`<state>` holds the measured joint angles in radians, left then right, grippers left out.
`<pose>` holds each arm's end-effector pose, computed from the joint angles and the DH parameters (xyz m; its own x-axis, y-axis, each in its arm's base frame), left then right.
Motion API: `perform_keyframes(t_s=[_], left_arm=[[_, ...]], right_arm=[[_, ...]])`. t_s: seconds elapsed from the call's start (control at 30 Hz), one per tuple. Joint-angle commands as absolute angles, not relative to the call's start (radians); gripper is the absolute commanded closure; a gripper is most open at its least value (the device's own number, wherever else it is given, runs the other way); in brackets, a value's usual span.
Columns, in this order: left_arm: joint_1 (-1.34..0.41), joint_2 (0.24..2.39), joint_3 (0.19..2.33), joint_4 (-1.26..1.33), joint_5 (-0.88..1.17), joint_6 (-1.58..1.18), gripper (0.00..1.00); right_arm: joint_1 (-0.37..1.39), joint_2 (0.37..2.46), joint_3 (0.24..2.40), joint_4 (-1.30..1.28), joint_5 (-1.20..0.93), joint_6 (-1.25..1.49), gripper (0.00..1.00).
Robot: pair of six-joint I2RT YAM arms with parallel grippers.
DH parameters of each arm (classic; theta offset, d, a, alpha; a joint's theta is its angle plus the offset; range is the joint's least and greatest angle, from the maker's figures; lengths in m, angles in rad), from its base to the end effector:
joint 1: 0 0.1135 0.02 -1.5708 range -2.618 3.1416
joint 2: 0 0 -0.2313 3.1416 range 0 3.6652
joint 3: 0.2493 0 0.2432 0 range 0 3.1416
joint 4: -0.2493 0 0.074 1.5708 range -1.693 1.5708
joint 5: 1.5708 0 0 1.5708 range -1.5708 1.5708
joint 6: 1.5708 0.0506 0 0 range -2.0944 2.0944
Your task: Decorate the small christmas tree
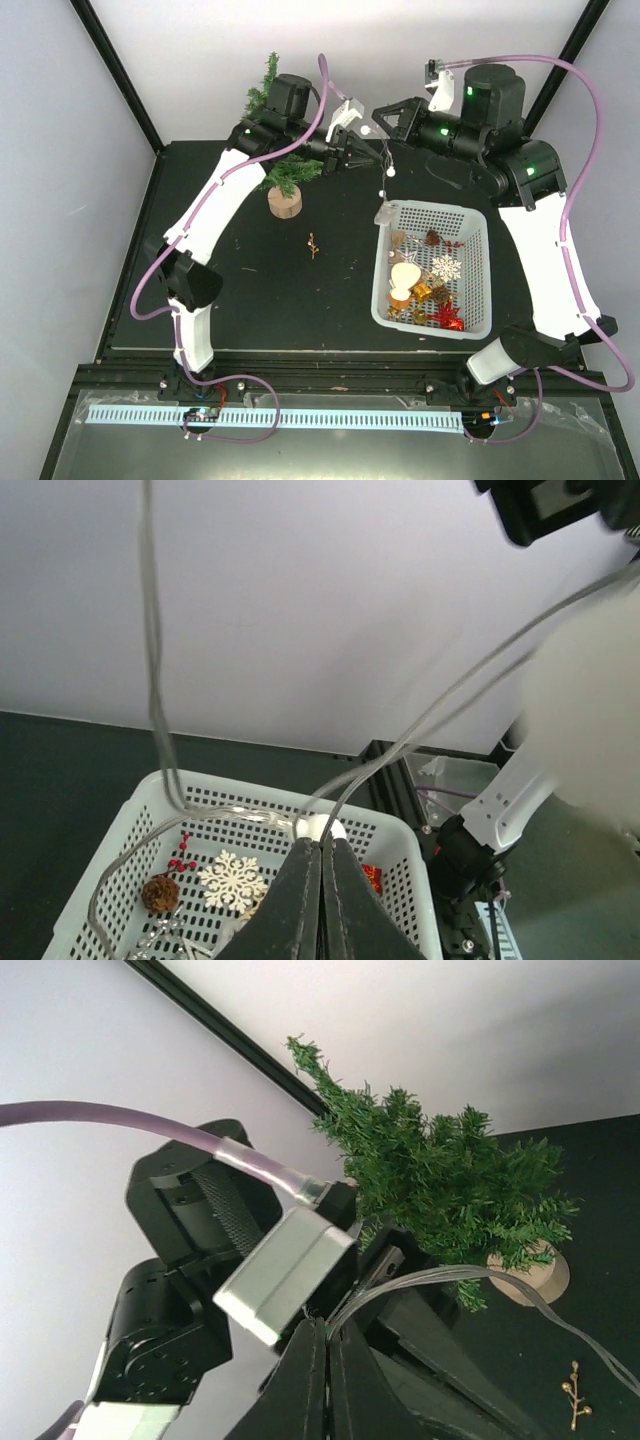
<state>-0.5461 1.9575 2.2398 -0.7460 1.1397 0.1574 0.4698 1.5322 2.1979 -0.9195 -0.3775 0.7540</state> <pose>0.3196 -0.2480 0.4084 -0.2346 0.2192 -0.9470 0.9601 -0.1005 -0.2611 0.2381 0.1418 0.5070 -0.6691 0.3740 -0.6422 -0.3854 0.5643 0.7301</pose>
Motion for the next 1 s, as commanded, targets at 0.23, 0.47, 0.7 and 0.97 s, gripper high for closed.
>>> perform_keyframes(t_s=[0.23,0.47,0.7,0.97], left_arm=[[-0.554,1.901,2.276,-0.814,1.142,0.243,0.61],[-0.555,1.892,2.258,-0.832,1.162,0.266,0.71],[-0.556,1.902,2.248,-0.797,1.172,0.224,0.45],[-0.556,1.925,2.268,-0.749,1.140,0.174,0.34]], right_arm=[[0.476,1.496,2.087,-0.850,-0.396,0.749,0.99],[0.476,1.499,2.083,-0.843,-0.400,0.752,0.99],[0.476,1.512,2.084,-0.829,-0.415,0.765,0.99],[0.475,1.521,2.089,-0.827,-0.423,0.772,0.99]])
